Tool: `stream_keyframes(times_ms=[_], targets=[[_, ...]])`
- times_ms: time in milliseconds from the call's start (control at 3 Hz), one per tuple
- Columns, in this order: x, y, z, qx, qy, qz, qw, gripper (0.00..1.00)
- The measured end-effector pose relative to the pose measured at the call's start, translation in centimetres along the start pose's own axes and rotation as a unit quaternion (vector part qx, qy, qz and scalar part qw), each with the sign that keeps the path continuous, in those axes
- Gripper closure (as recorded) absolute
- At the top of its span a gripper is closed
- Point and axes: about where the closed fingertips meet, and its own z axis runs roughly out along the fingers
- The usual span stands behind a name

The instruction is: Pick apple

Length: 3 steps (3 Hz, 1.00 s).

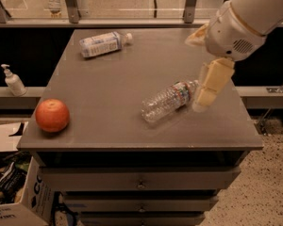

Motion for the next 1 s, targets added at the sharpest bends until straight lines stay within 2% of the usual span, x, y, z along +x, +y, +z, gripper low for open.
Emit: stream_keyframes(times_ms=[333, 667, 1000], targets=[[-4.0, 0.7, 2.5, -0.038, -0.068, -0.031, 0.9965, 0.00], [-8.3, 1.5, 4.7, -0.075, -0.131, -0.054, 0.9870, 0.00], [-11.8, 2.7, 6.4, -0.111, -0.189, -0.062, 0.9737, 0.00]])
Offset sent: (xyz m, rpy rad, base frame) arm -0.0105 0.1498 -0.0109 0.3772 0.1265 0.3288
